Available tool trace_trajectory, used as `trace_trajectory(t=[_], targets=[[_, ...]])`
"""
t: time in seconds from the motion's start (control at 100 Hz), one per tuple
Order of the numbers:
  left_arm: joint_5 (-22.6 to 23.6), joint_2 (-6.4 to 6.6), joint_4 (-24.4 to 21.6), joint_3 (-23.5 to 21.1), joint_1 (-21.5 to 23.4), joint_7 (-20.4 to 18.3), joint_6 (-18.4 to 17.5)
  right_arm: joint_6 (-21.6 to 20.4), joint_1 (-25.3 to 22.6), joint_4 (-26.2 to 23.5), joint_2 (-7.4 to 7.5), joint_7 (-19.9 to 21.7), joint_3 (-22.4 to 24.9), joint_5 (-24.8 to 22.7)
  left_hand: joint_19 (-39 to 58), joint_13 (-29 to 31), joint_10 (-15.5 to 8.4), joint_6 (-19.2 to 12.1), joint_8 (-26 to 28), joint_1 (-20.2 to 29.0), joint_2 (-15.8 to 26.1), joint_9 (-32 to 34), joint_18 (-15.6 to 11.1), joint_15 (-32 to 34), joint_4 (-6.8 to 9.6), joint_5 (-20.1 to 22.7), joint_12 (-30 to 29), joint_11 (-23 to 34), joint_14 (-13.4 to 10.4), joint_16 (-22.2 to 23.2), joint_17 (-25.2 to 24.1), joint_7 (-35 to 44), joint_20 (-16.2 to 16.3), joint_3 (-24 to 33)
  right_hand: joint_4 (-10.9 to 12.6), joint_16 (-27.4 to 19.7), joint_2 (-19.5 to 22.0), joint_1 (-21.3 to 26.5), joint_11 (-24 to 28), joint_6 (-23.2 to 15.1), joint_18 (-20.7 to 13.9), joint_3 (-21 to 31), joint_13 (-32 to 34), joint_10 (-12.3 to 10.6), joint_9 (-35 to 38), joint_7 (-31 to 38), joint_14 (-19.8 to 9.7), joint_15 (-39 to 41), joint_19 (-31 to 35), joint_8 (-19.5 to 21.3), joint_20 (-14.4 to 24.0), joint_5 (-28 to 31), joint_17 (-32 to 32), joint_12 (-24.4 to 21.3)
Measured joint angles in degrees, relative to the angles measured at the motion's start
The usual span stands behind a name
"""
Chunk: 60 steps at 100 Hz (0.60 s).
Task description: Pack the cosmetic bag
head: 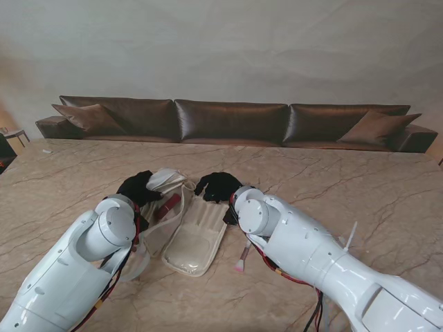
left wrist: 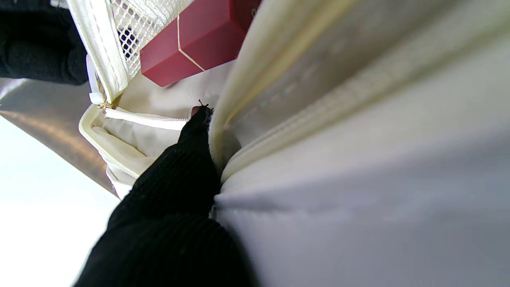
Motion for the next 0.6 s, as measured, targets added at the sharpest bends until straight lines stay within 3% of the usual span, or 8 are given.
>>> trace_trajectory(t=[0.1, 0.23, 0.39, 0.44, 0.52, 0.6], targets=[[0.01, 0.00, 0.00, 0.00, 0.03, 0.05, -0.10, -0.38, -0.07, 0.84, -1.15, -0.37, 1.21, 3.10, 0.00, 0.03, 0.00, -0.02, -0.01, 0.00, 0.02, 0.00, 0.01, 0.00, 0.00, 0.00, 0.00, 0.12, 0.00, -0.03, 0.00, 0.05, 0.00, -0.13, 0.01, 0.06, -0.94, -0.06, 0.14, 0.04, -0.03, -1.12, -0.55, -0.27, -0.39, -0.10, 0.02, 0.00, 0.00, 1.56, 0.02, -0.02, -0.38, 0.00], [0.17, 0.01, 0.02, 0.06, 0.04, 0.10, -0.10, -0.92, -0.48, 1.23, -2.13, -0.47, 2.79, 7.31, 0.01, 0.05, 0.00, -0.03, -0.01, 0.01, 0.02, 0.00, 0.02, 0.00, 0.00, 0.00, 0.00, 0.19, 0.00, -0.07, 0.04, 0.07, 0.00, -0.18, 0.02, 0.18, -2.98, 0.07, 0.81, 0.05, -0.03, -1.23, -1.85, -0.31, -1.70, -0.54, 0.13, 0.00, 0.00, 6.40, 0.62, -0.02, -1.60, -0.60], [0.49, 0.04, 0.05, 0.10, 0.04, 0.08, -0.07, -2.59, -0.49, 1.65, -2.23, -0.20, 2.81, 6.86, 0.01, 0.07, 0.00, -0.03, -0.02, 0.01, 0.05, 0.00, 0.02, 0.00, 0.00, 0.00, -0.06, 0.21, 0.00, -0.11, 0.07, 0.08, 0.00, -0.26, 0.38, 0.19, -4.43, 0.07, 1.61, -0.30, -0.03, -3.39, -1.85, -0.56, -1.70, 0.97, 0.15, 0.00, 0.01, 7.60, 0.76, 0.01, -1.69, -1.24], [0.59, 0.05, 0.05, 0.14, 0.04, 0.05, -0.04, -2.91, -0.49, 1.95, -2.36, -0.26, 2.90, 6.97, 0.01, 0.07, 0.00, -0.03, -0.02, 0.01, 0.18, 0.00, 0.02, 0.00, 0.00, 0.00, -0.08, 0.22, 0.00, -0.15, 0.07, 0.08, 0.00, -0.33, -0.30, 0.19, -4.43, -0.16, 2.22, -0.64, -0.03, -4.50, -1.85, -0.57, -1.71, 2.25, 0.16, 0.00, 0.01, 7.60, 0.79, 0.05, -1.69, -1.41], [0.66, 0.06, 0.06, 0.24, 0.01, 0.06, 0.01, -3.81, -0.46, 2.98, -2.88, -0.92, 3.09, 7.66, 0.01, 0.08, 0.00, -0.03, -0.02, 0.02, 0.56, 0.00, 0.02, 0.00, 0.01, 0.00, -0.10, 0.22, 0.00, -0.18, 0.07, 0.08, 0.00, -0.64, -3.42, 0.19, -4.43, -0.17, 3.55, -3.15, 0.09, -6.51, -0.85, -0.84, -1.46, 8.19, 0.18, 0.79, 0.02, 6.73, 0.80, 0.12, -0.84, -1.96], [0.66, 0.05, 0.10, 0.38, -0.01, 0.13, 0.01, -5.47, -0.37, 4.64, -3.67, -2.67, 3.09, 8.03, 0.01, 0.08, 0.00, -0.03, -0.02, 0.15, 0.60, 0.00, 0.02, 0.00, 0.59, 0.00, -0.14, 0.21, 0.00, -0.20, 0.07, 0.08, 0.00, -0.93, -4.01, 0.16, -4.43, -0.17, 4.35, -6.46, 0.67, -7.74, 1.23, -1.16, 1.31, 14.30, 0.19, 1.56, 0.79, 5.65, 0.80, 0.31, 0.44, -2.04]])
